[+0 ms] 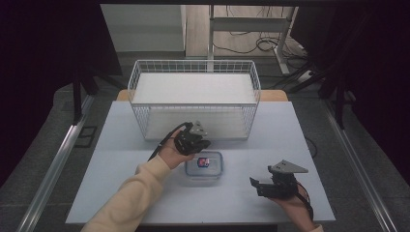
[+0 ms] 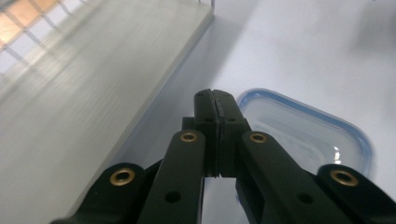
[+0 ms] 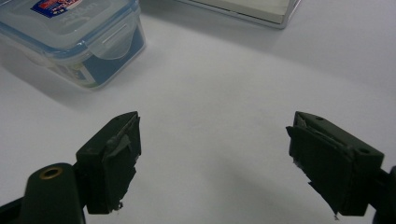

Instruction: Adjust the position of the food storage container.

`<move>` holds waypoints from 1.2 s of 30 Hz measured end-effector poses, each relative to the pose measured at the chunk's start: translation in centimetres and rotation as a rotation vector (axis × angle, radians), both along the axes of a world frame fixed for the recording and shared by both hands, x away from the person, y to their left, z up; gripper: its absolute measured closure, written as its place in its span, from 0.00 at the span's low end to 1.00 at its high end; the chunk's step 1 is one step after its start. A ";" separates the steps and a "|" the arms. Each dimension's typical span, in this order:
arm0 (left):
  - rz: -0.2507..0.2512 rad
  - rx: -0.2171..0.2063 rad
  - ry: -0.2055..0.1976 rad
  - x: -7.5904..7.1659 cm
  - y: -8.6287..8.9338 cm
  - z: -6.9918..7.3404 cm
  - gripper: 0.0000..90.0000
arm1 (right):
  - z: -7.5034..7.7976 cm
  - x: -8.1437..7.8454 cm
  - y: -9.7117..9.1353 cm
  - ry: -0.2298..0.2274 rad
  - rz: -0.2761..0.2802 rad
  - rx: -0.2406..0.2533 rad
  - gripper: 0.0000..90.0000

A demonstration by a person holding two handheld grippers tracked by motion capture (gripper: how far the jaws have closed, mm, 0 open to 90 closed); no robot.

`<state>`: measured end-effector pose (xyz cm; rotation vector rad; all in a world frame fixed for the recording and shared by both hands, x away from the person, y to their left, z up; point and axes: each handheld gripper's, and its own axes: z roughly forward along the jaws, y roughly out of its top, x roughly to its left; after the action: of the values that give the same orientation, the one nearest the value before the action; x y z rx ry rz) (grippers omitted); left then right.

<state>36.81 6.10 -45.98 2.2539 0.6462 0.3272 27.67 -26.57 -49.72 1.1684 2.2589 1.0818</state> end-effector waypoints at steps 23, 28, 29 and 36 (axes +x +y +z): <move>0.292 -0.159 0.136 -8.9 9.3 -3.0 0.77 | 0.0 0.0 0.3 -0.004 0.008 -0.012 0.19; 0.393 -0.174 0.171 -9.1 10.0 -3.6 0.47 | -0.2 0.0 0.4 0.001 0.012 -0.017 0.19; 0.396 -0.176 0.179 -9.0 10.1 -3.7 0.44 | -0.2 0.0 0.4 0.001 0.012 -0.017 0.19; 0.450 -0.196 0.206 -8.9 10.9 -4.1 0.31 | -0.3 0.0 0.4 0.003 0.014 -0.020 0.19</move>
<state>27.88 16.99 -50.12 1.9544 1.2441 0.2364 27.70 -26.14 -50.00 1.1493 2.2782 1.0608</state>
